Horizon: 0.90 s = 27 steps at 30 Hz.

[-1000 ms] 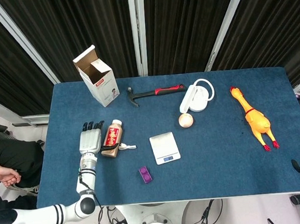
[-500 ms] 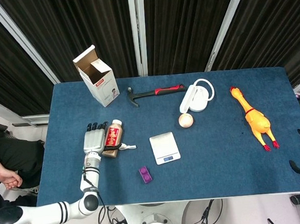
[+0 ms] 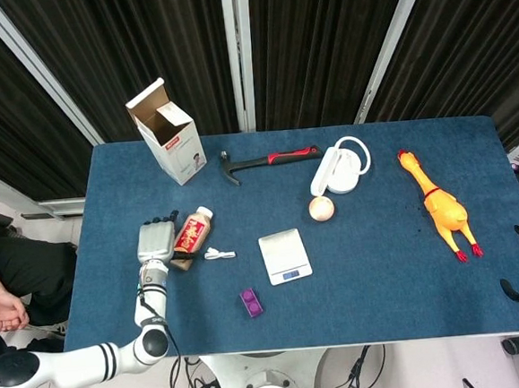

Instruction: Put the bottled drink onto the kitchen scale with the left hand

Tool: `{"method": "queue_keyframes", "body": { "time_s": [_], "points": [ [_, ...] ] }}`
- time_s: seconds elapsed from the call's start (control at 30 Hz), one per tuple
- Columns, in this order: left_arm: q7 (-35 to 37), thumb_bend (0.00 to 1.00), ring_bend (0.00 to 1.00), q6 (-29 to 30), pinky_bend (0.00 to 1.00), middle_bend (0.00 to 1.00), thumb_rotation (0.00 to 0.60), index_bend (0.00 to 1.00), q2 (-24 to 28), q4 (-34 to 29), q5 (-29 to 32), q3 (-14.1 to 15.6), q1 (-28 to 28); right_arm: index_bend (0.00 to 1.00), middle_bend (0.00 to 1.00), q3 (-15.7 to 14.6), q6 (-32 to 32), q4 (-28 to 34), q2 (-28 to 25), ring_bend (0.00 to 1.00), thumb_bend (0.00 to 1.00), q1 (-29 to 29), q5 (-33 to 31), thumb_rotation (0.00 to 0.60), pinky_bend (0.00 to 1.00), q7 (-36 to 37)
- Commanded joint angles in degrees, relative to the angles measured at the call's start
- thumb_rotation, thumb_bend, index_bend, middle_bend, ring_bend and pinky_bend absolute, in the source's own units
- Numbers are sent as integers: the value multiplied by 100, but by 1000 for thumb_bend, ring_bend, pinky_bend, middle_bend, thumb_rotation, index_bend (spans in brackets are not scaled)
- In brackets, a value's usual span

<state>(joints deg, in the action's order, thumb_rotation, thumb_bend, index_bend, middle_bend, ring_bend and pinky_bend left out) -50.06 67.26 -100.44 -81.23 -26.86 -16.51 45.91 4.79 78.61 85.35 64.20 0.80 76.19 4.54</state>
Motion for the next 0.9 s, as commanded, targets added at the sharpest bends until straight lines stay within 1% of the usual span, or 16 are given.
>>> {"method": "queue_keyframes", "body": {
  "time_s": [0.03, 0.1, 0.2, 0.37, 0.5, 0.57, 0.67, 0.77, 0.9],
  "points": [
    [-94, 68, 406, 36, 482, 422, 600, 290, 32, -23, 89, 18, 24, 0, 0, 3, -18, 14, -1, 0, 170, 6, -19, 600, 0, -19],
    [-118, 113, 435, 53, 521, 452, 600, 332, 45, -12, 88, 39, 34, 0, 0, 3, -34, 31, -6, 0, 170, 10, -36, 600, 0, -40],
    [-99, 149, 472, 40, 560, 494, 600, 386, 79, -9, 62, 68, 29, 0, 0, 1, -58, 60, -17, 0, 169, 13, -68, 600, 0, -84],
    [37, 191, 512, 43, 589, 540, 600, 432, 184, -42, -110, 95, -2, 0, 0, 0, -95, 105, -31, 0, 169, 15, -122, 600, 0, -144],
    [299, 211, 531, 90, 607, 559, 600, 452, 301, -103, -482, 121, -56, 0, 0, -5, -132, 126, -35, 0, 171, 24, -156, 600, 0, -194],
    [475, 220, 538, -2, 617, 565, 600, 460, 396, -179, -712, 160, -83, 0, 0, -6, -153, 140, -40, 0, 171, 31, -173, 600, 0, -218],
    [821, 231, 541, -118, 628, 572, 600, 467, 577, -389, -1140, 225, -148, 0, 0, -2, -165, 170, -44, 0, 171, 41, -188, 600, 0, -250],
    [1167, 242, 555, -78, 644, 588, 600, 483, 659, -593, -1574, 207, -188, 0, 0, 12, -152, 168, -30, 0, 171, 46, -192, 600, 0, -245],
    [1288, 255, 561, -66, 647, 599, 600, 493, 747, -820, -2030, 222, -123, 0, 0, 15, -178, 88, 23, 0, 172, 58, -204, 600, 0, -211]
  ]
}}
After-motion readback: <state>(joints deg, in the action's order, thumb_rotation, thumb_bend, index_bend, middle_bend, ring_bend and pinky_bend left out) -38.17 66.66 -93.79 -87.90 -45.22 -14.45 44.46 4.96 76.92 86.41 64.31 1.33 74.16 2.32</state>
